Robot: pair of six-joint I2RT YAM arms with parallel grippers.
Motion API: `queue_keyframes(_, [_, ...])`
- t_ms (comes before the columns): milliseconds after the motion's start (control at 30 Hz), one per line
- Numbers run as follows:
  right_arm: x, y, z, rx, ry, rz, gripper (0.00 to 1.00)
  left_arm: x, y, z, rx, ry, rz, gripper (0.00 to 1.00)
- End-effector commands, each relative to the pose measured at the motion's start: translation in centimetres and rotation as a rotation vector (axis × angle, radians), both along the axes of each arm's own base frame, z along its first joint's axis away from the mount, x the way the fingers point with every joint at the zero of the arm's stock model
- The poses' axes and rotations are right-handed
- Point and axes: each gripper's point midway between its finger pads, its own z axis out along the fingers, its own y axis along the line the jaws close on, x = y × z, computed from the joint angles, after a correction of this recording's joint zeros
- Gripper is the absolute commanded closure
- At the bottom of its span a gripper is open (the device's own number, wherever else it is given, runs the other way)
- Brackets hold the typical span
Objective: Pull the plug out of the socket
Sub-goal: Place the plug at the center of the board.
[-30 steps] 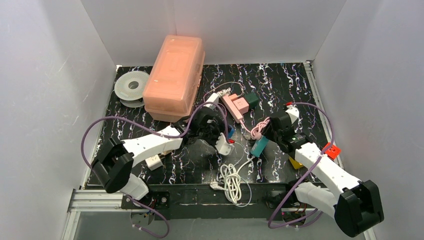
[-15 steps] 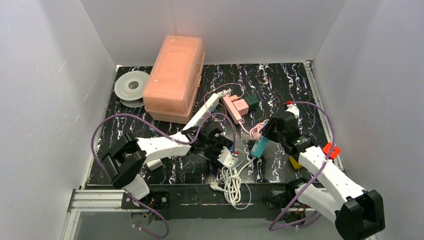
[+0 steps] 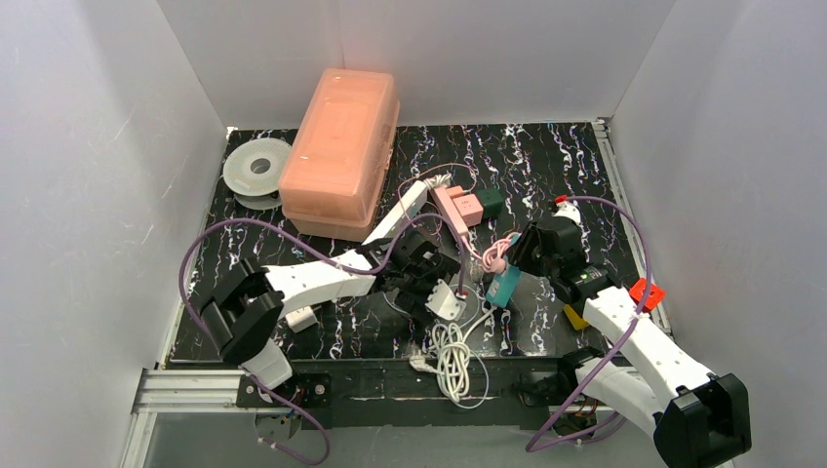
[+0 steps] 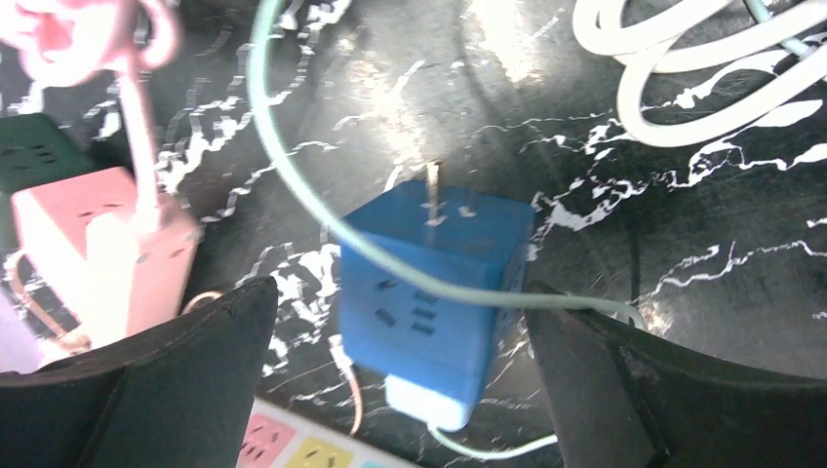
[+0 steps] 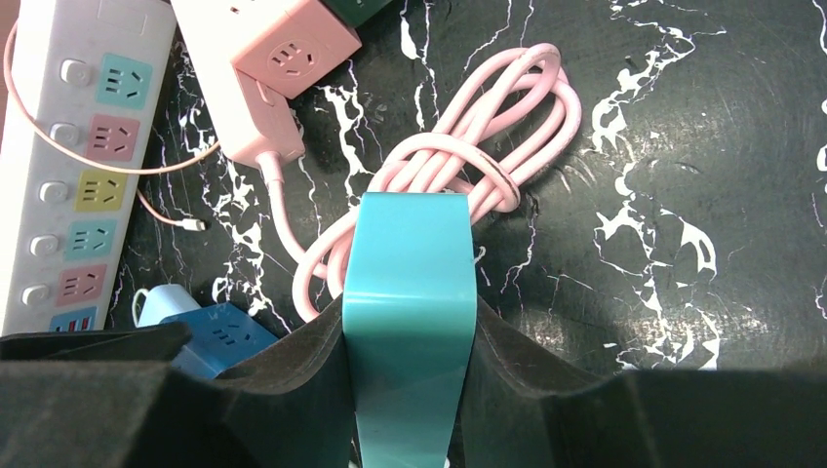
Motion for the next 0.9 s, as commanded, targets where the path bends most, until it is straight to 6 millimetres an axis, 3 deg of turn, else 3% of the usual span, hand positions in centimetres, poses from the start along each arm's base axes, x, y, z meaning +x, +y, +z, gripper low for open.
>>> queue_keyframes(0, [1.6,1.7,3.5,0.089,-0.13,0.046,0.99,0.1,-0.2,6.9,-0.092,-0.038,0.008,0.02])
queue_keyframes(200, [1.5,1.6,3.4,0.092,-0.13,0.043,0.99,0.5,0.0,10.8,-0.146,-0.031,0.003,0.02])
queue_keyframes(333, [1.5,1.9,3.6,0.107,-0.139,0.049,0.99,2.8,-2.9,12.6,-0.249,-0.032,0.04,0.02])
queue_keyframes(600, [1.3,2.2,4.4,0.145,-0.156,0.053,0.99,3.5,-9.0,10.3,-0.299,0.12,-0.072,0.02])
queue_keyframes(867, [1.2,2.9,4.8,0.193,-0.168,0.068,0.99,3.5,-11.7,7.3,-0.267,0.166,-0.143,0.02])
